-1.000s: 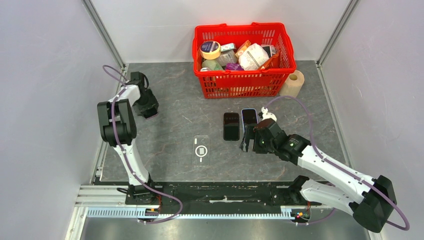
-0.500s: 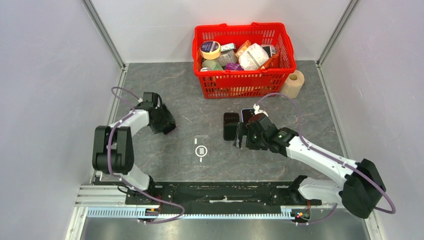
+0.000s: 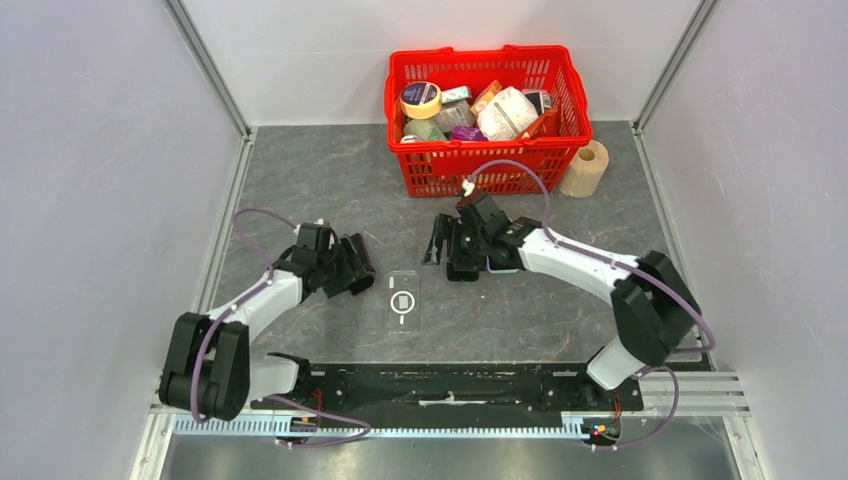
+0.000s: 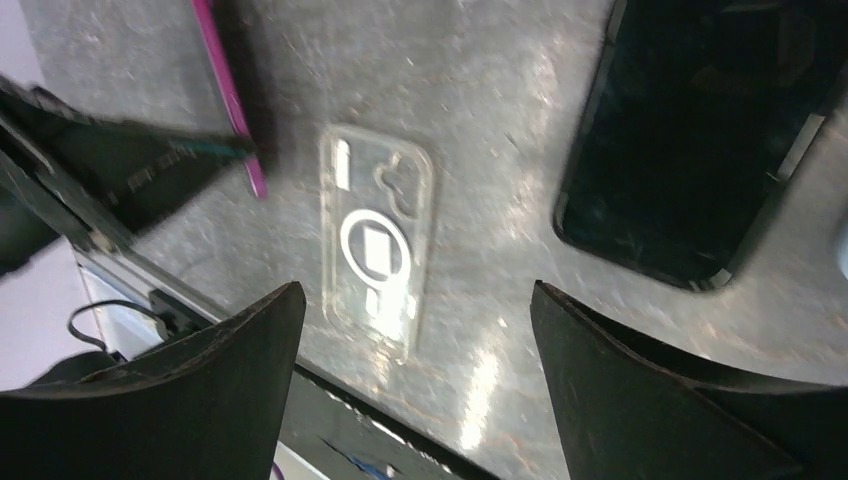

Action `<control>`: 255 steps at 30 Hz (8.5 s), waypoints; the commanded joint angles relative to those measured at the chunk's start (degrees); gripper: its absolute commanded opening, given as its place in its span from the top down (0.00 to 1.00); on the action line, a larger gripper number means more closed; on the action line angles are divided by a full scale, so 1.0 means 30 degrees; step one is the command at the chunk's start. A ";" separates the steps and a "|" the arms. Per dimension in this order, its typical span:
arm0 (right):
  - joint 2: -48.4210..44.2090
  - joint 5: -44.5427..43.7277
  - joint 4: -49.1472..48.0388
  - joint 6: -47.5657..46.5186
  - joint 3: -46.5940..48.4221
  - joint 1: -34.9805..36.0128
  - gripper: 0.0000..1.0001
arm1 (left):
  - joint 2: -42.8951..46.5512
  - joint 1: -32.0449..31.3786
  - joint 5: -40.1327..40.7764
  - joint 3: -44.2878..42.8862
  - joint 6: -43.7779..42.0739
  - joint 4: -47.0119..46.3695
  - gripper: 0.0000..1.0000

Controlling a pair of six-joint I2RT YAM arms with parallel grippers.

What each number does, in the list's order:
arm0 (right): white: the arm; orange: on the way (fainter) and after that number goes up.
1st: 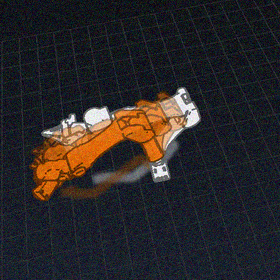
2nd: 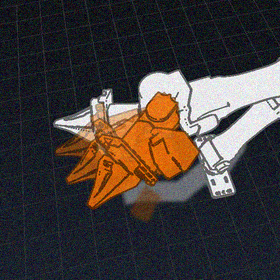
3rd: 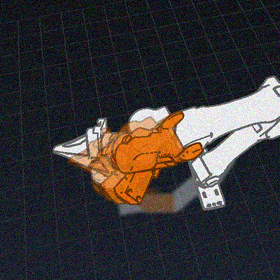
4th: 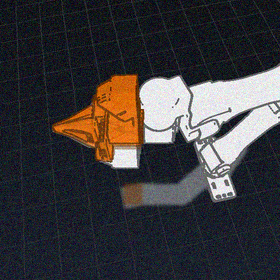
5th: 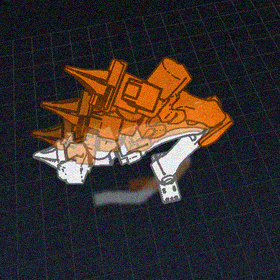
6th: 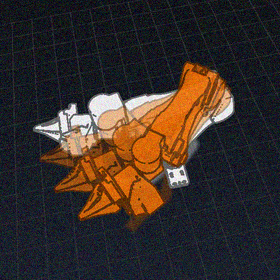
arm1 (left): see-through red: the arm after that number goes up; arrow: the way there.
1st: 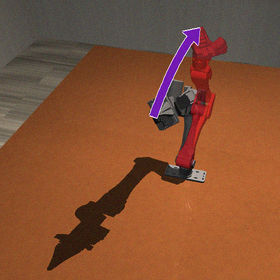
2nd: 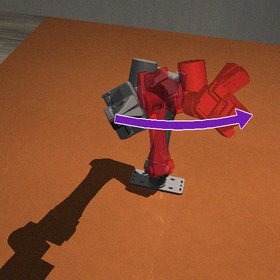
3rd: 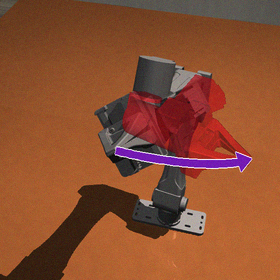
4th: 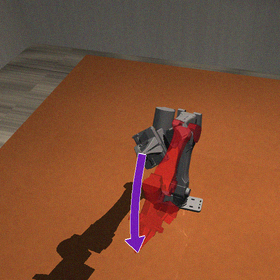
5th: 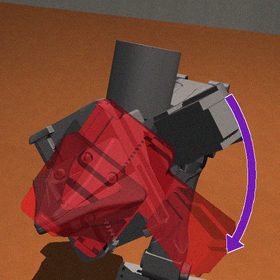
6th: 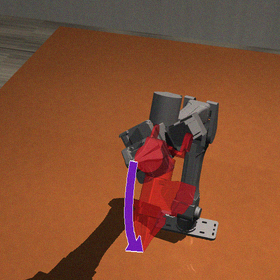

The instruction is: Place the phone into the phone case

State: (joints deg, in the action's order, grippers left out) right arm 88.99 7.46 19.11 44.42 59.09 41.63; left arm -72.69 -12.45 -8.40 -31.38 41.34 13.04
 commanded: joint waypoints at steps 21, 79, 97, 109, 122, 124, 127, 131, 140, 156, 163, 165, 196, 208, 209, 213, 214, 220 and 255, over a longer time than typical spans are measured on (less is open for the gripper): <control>1.0896 0.2077 -0.2182 -0.0273 1.0507 0.3517 0.26 | 0.6737 -0.0655 -0.2161 0.3766 0.1567 0.1533 0.61; -0.5675 -0.3250 0.0006 0.1487 -0.1857 0.1345 1.00 | 0.2325 -0.6640 0.3614 -0.0618 -0.0087 0.1580 0.56; -0.5827 -0.2202 -0.0151 0.1248 -0.2529 0.1328 1.00 | 0.0764 -1.1526 0.7270 -0.0063 0.3456 0.1865 0.77; -0.2905 0.0690 -0.2647 -0.0004 -0.1929 0.2003 1.00 | 0.2414 -1.2872 0.9414 -0.0477 0.4830 0.3247 0.71; 0.1812 0.2375 -0.4644 -0.0254 0.0028 0.2697 1.00 | 0.0829 -1.1415 1.1023 -0.1133 0.4759 0.4065 0.74; 0.2054 0.2281 -0.4907 -0.0191 0.0029 0.2708 1.00 | 0.0338 -1.1118 1.0512 -0.1059 0.4485 0.3211 0.76; 0.2367 0.2088 -0.5300 -0.0171 0.0051 0.2694 1.00 | -0.0459 -1.0839 0.9953 -0.1107 0.4161 0.2323 0.78; 0.2897 0.2222 -0.5842 0.0038 -0.0031 0.2707 1.00 | -0.1156 -1.0763 0.9405 -0.1182 0.3973 0.1481 0.80; 0.3663 0.2727 -0.6944 0.0852 -0.0868 0.2712 1.00 | -0.2005 -1.0756 0.8350 -0.1108 0.3856 0.0256 0.82; 0.5409 0.1454 -0.4936 0.1893 -0.1242 0.2912 1.00 | -0.1599 -1.0763 0.7616 -0.0910 0.3827 -0.0124 0.84; 0.4946 -0.0186 -0.2502 0.1660 -0.0532 0.2912 0.79 | -0.0877 -1.0763 0.7482 -0.0866 0.3739 0.0099 0.85; 0.4755 -0.0409 -0.2130 0.1577 -0.0328 0.2912 0.76 | -0.0773 -1.0763 0.7431 -0.0827 0.3739 0.0135 0.85; 0.0716 -0.4080 0.1672 0.1586 -0.0872 0.4351 0.33 | -0.0266 -1.1372 0.5936 0.0489 0.4498 -0.0915 0.88; 0.1019 -0.4070 0.0884 0.2589 -0.1884 0.5646 0.61 | -0.0364 -1.1861 0.5959 0.0646 0.4793 -0.1057 0.89; 0.1042 -0.4073 0.0812 0.2629 -0.1884 0.5700 0.63 | -0.0400 -1.1898 0.5937 0.0660 0.4819 -0.1103 0.89; 0.1331 -0.4070 0.0760 0.2740 -0.1769 0.6071 0.72 | -0.0607 -1.2093 0.5883 0.0670 0.4919 -0.1283 0.90; 0.1378 -0.4074 0.0764 0.2798 -0.1738 0.6144 0.74 | -0.0637 -1.2136 0.5901 0.0673 0.4954 -0.1324 0.90; 0.1555 -0.4156 0.0866 0.2871 -0.1596 0.6455 0.82 | -0.0849 -1.2454 0.5969 0.0616 0.5115 -0.1467 0.90; 0.2812 -0.4757 0.0826 0.3089 -0.1321 0.7201 0.99 | -0.1211 -1.2695 0.5892 0.0708 0.5143 -0.1856 0.91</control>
State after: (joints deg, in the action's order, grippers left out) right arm 93.47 -7.35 24.64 52.99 53.82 61.41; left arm -74.83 -49.65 9.85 -29.63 55.11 9.89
